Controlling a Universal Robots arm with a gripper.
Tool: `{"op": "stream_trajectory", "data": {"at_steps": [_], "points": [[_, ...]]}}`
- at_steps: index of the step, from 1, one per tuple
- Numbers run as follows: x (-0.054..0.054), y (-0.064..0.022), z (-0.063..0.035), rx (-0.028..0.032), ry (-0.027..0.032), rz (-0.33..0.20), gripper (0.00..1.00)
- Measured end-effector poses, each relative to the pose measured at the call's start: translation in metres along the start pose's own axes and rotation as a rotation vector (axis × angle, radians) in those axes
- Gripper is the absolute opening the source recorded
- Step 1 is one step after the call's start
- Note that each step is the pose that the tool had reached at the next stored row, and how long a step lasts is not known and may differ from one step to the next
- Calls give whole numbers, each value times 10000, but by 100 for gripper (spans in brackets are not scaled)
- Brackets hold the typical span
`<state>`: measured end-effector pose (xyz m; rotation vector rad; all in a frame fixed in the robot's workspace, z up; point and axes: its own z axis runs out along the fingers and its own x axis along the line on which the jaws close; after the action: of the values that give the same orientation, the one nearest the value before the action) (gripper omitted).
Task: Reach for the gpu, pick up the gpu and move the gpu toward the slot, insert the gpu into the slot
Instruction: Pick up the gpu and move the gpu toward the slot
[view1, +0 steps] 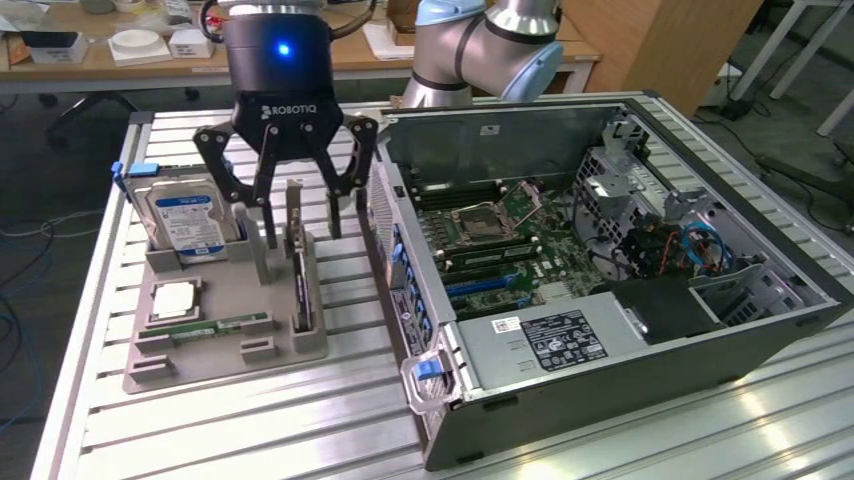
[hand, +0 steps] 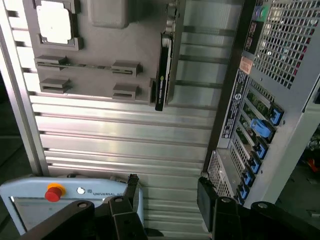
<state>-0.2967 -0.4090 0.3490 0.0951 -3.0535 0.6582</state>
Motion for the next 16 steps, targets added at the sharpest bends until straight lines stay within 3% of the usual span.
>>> {"op": "stream_trajectory", "data": {"at_steps": [16], "points": [[1, 3, 6, -2910, -186, -13, 59]]}}
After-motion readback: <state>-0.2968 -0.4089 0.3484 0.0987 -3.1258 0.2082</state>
